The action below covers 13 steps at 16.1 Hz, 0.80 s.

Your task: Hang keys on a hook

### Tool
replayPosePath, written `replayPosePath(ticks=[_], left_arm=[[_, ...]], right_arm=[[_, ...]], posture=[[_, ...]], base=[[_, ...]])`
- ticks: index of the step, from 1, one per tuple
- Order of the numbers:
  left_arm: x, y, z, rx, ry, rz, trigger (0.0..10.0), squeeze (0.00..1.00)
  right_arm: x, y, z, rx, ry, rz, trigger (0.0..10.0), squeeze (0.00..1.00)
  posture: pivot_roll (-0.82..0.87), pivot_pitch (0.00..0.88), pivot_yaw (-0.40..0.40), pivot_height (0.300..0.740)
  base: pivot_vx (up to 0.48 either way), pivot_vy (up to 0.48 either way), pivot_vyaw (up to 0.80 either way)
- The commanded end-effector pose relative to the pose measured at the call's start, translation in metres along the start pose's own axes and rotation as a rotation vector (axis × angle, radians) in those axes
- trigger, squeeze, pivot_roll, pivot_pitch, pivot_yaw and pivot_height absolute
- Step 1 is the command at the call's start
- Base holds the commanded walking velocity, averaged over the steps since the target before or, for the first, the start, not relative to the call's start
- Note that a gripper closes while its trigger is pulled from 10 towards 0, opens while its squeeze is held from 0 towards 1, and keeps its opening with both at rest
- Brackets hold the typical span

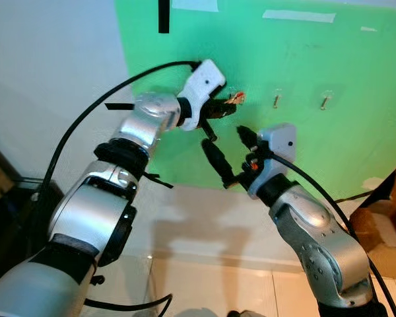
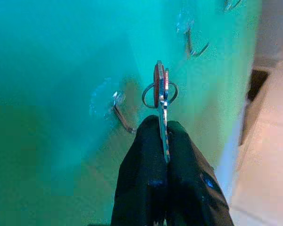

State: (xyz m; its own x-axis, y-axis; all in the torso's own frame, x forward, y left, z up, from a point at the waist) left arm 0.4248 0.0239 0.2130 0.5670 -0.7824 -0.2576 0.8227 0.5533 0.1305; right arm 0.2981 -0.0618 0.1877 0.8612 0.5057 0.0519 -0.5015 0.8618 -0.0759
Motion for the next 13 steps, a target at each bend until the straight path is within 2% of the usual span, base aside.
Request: replayPosePath(ticks=[1, 4, 5, 6, 7, 8, 11, 13], left_arm=[[-0.006, 0.016, 0.012, 0.039, -0.017, 0.097, 0.0, 0.0], [-0.011, 0.029, 0.006, 0.091, 0.009, 0.17, 0.0, 0.0], [-0.015, 0.033, 0.003, 0.102, 0.012, 0.192, 0.0, 0.0], [-0.016, 0.035, 0.001, 0.106, 0.016, 0.2, 0.0, 0.0], [-0.019, 0.038, -0.005, 0.118, 0.037, 0.214, 0.0, 0.0], [-0.022, 0.04, -0.006, 0.107, 0.034, 0.214, 0.0, 0.0], [-0.031, 0.041, 0.006, -0.029, -0.078, 0.164, 0.0, 0.0], [-0.034, 0.043, 0.001, -0.048, -0.067, 0.163, 0.0, 0.0]], right_arm=[[-0.002, -0.002, 0.002, -0.02, 0.002, -0.02, 10.0, 1.0], [-0.006, -0.017, -0.007, -0.049, 0.054, -0.121, 10.0, 1.0], [-0.007, -0.023, -0.008, -0.053, 0.06, -0.149, 10.0, 0.9], [-0.007, -0.024, -0.009, -0.056, 0.061, -0.156, 10.0, 0.9], [-0.006, -0.026, -0.009, -0.062, 0.065, -0.162, 10.0, 0.0], [-0.006, -0.026, -0.008, -0.065, 0.067, -0.161, 10.0, 0.0], [-0.006, -0.027, -0.008, -0.069, 0.072, -0.158, 10.0, 0.0], [-0.004, -0.027, -0.008, -0.071, 0.075, -0.153, 10.0, 0.0]], posture=[[-0.1, 0.0, 0.048, 0.74], [-0.09, 0.0, 0.035, 0.74], [-0.09, 0.0, 0.028, 0.74], [-0.09, 0.0, 0.028, 0.74], [-0.08, 0.0, 0.02, 0.74], [-0.08, 0.0, 0.018, 0.74], [-0.07, 0.0, 0.002, 0.74], [-0.07, 0.0, -0.003, 0.74]], base=[[0.0, 0.0, 0.0], [0.0, 0.0, 0.0], [0.0, 0.0, 0.0], [0.0, 0.0, 0.0], [0.0, 0.0, 0.0], [0.0, 0.0, 0.0], [0.0, 0.0, 0.0], [0.0, 0.0, 0.0]])
Point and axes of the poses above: a point about 5 cm out from each wrist's last joint towards the gripper, its own x axis pointing out of the wrist towards the gripper, its own z axis along the axis of the wrist's last joint, y = z × x, the point moved 5 cm from there along x, pointing out of the wrist towards the gripper, and after that the axes turned 11 degrees about -x, right-handed, at the moved point
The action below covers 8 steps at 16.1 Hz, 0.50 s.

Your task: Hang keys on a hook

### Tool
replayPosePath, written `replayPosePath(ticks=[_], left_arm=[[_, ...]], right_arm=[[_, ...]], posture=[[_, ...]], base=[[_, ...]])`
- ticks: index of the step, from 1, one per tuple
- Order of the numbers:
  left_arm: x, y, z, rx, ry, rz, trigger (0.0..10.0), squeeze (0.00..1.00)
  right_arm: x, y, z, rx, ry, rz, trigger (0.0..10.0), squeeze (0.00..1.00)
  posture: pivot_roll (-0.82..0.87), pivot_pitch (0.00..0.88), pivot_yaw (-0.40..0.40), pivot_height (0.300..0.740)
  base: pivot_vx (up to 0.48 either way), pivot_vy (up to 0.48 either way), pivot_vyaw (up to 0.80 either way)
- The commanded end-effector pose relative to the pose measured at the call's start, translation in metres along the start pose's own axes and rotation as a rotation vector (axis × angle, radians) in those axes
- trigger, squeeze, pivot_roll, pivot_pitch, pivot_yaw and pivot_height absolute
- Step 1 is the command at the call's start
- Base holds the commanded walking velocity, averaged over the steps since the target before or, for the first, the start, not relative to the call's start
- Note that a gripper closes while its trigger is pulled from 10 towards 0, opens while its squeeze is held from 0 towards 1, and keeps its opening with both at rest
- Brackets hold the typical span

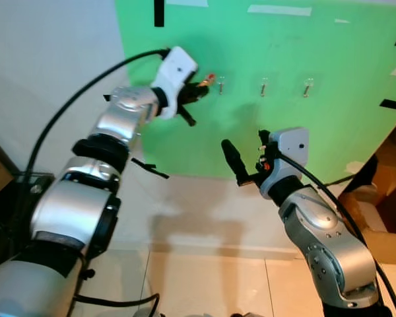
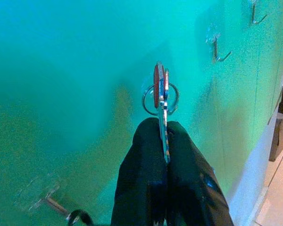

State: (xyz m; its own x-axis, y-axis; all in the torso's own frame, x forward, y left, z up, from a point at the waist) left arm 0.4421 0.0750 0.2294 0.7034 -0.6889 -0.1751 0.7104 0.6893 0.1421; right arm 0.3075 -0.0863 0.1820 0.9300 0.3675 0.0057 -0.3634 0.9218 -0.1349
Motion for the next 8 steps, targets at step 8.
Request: replayPosePath(ticks=[8], left_arm=[[0.015, -0.021, -0.008, 0.0, 0.022, -0.053, 0.0, 0.0]], right_arm=[[0.002, -0.002, 0.001, -0.01, 0.007, 0.003, 10.0, 0.0]], posture=[[-0.09, 0.0, 0.01, 0.74]], base=[[0.0, 0.0, 0.0]])
Point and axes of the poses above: a point about 5 cm out from each wrist's last joint towards the gripper, its own x axis pointing out of the wrist towards the gripper, its own z axis along the axis of the wrist's last joint, y = z × x, the point moved 5 cm from there along x, pointing out of the wrist towards the gripper, and after that the axes turned 11 degrees about -x, right-handed, at the moved point
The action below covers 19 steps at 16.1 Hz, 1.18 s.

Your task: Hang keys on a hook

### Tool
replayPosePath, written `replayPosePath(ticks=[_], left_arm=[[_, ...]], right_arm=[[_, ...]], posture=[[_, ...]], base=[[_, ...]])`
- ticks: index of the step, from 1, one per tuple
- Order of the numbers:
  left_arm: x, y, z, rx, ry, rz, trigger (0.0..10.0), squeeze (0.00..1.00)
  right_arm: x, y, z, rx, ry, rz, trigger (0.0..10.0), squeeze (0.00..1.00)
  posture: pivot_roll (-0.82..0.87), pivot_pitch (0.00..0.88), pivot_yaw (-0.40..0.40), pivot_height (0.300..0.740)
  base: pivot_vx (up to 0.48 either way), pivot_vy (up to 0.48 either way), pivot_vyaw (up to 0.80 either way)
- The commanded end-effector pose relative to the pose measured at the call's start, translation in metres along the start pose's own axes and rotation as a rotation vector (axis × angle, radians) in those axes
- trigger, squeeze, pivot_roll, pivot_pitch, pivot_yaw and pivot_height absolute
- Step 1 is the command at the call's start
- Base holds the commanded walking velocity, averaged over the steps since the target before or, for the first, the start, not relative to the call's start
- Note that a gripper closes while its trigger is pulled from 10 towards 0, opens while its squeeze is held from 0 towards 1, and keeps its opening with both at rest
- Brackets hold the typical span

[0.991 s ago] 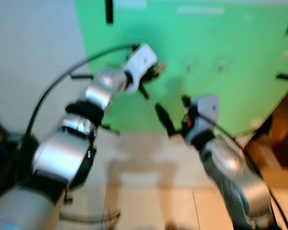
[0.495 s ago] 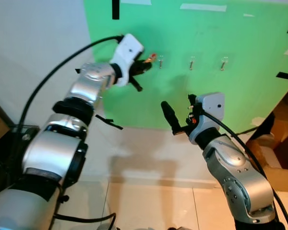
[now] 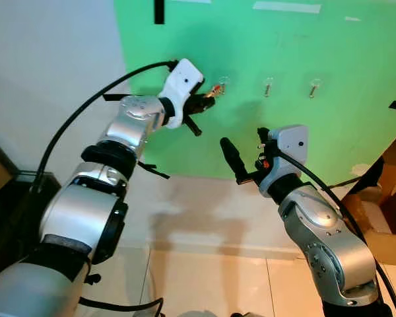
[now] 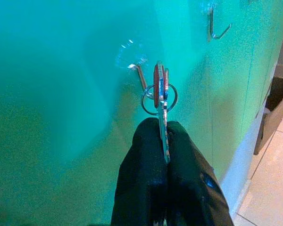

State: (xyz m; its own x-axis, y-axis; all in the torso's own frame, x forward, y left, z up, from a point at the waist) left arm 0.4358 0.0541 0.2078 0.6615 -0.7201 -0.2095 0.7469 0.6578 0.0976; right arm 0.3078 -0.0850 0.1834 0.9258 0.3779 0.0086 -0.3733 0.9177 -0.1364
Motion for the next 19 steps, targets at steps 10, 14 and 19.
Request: replayPosePath(ticks=[10, 14, 19], left_arm=[[0.006, 0.003, 0.0, 0.109, 0.055, 0.059, 0.0, 0.0], [-0.002, 0.001, -0.02, 0.117, 0.136, -0.007, 0.0, 0.0], [-0.012, 0.008, -0.011, 0.048, 0.063, -0.028, 0.0, 0.0]], right_arm=[[0.0, -0.004, 0.0, 0.0, 0.013, -0.032, 10.0, 0.0], [0.001, -0.003, -0.001, -0.004, 0.017, -0.023, 10.0, 0.0], [0.002, -0.001, -0.001, -0.005, 0.017, -0.017, 10.0, 0.0]], posture=[[-0.1, 0.0, 0.025, 0.74], [-0.09, 0.0, 0.02, 0.74], [-0.08, 0.0, 0.008, 0.74]], base=[[0.0, 0.0, 0.0], [0.0, 0.0, 0.0], [0.0, 0.0, 0.0]])
Point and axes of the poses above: a point about 5 cm out from each wrist's last joint towards the gripper, its own x axis pointing out of the wrist towards the gripper, its own z axis along the axis of the wrist's last joint, y = z × x, the point moved 5 cm from there along x, pointing out of the wrist towards the gripper, and after that the axes turned 11 degrees about -x, right-handed, at the moved point
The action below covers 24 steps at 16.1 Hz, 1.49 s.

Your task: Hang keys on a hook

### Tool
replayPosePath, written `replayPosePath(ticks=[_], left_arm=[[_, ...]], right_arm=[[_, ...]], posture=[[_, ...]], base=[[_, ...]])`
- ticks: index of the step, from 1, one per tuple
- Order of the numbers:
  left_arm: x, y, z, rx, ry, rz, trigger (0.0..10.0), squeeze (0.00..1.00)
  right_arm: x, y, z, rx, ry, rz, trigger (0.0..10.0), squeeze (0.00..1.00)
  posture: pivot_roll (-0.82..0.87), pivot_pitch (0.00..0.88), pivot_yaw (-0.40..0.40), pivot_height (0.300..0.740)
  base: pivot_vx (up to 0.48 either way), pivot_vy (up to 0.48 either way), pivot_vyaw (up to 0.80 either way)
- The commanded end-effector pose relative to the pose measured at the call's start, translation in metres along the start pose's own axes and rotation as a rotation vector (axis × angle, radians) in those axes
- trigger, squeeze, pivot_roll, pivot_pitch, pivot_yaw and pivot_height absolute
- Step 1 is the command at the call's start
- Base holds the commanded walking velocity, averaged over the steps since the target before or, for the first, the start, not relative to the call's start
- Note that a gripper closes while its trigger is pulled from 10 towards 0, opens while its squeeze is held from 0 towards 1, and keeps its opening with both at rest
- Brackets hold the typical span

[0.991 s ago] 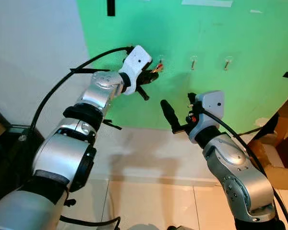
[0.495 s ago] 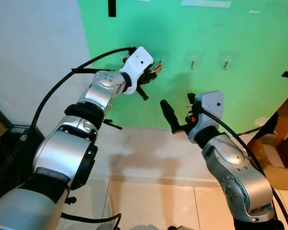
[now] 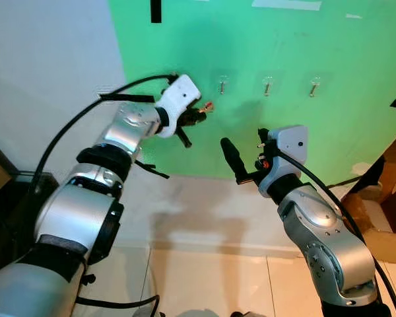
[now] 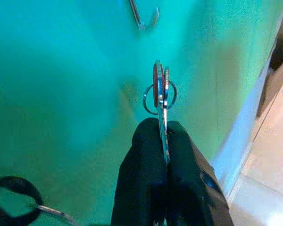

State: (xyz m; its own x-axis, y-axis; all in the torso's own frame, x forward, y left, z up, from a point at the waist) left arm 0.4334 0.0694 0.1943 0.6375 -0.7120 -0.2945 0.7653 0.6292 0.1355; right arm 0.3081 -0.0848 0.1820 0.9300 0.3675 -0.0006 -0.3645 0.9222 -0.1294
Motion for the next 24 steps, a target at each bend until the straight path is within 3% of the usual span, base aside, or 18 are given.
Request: replayPosePath(ticks=[1, 3, 5, 9, 14, 21, 24], left_arm=[[-0.002, -0.001, 0.015, -0.005, -0.072, -0.022, 0.0, 0.0], [-0.002, -0.007, 0.036, -0.003, -0.167, -0.063, 0.0, 0.0], [0.003, -0.007, 0.045, 0.035, -0.163, -0.033, 0.0, 0.0], [0.011, -0.001, 0.043, 0.149, -0.096, 0.084, 0.0, 0.0], [0.016, 0.001, 0.03, 0.214, 0.0, 0.133, 0.0, 0.0], [0.014, -0.007, 0.011, 0.224, 0.067, 0.033, 0.0, 0.0], [0.007, -0.003, 0.007, 0.188, 0.064, 0.017, 0.0, 0.0]], right_arm=[[0.002, -0.001, 0.001, -0.011, 0.004, -0.006, 10.0, 0.0], [0.002, -0.001, 0.001, -0.012, 0.001, -0.005, 10.0, 0.0], [0.003, -0.001, 0.002, -0.013, -0.003, -0.003, 10.0, 0.0], [0.003, -0.001, 0.008, -0.006, -0.029, -0.002, 10.0, 0.0], [0.004, -0.003, 0.009, -0.003, -0.031, -0.014, 10.0, 0.0], [0.004, -0.003, 0.009, -0.005, -0.03, -0.015, 10.0, 0.0], [0.004, -0.003, 0.008, -0.006, -0.028, -0.014, 10.0, 0.0]], posture=[[-0.08, 0.0, 0.008, 0.74], [-0.08, 0.0, 0.004, 0.74], [-0.08, 0.0, 0.004, 0.74], [-0.09, 0.0, 0.011, 0.74], [-0.1, 0.0, 0.025, 0.74], [-0.09, 0.0, 0.021, 0.74], [-0.09, 0.0, 0.021, 0.74]], base=[[0.0, 0.0, 0.0], [0.0, 0.0, 0.0], [0.0, 0.0, 0.0], [0.0, 0.0, 0.0], [0.0, 0.0, 0.0], [0.0, 0.0, 0.0], [0.0, 0.0, 0.0]])
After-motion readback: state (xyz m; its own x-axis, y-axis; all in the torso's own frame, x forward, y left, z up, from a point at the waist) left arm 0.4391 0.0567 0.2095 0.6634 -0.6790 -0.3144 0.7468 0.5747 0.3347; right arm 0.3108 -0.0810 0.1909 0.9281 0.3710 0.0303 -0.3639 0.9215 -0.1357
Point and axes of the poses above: a point about 5 cm out from each wrist's last joint towards the gripper, its own x axis pointing out of the wrist towards the gripper, its own z axis along the axis of the wrist's last joint, y = z × x, the point moved 5 cm from there along x, pointing out of the wrist towards the gripper, and after that the axes turned 11 degrees about -x, right-handed, at the moved point
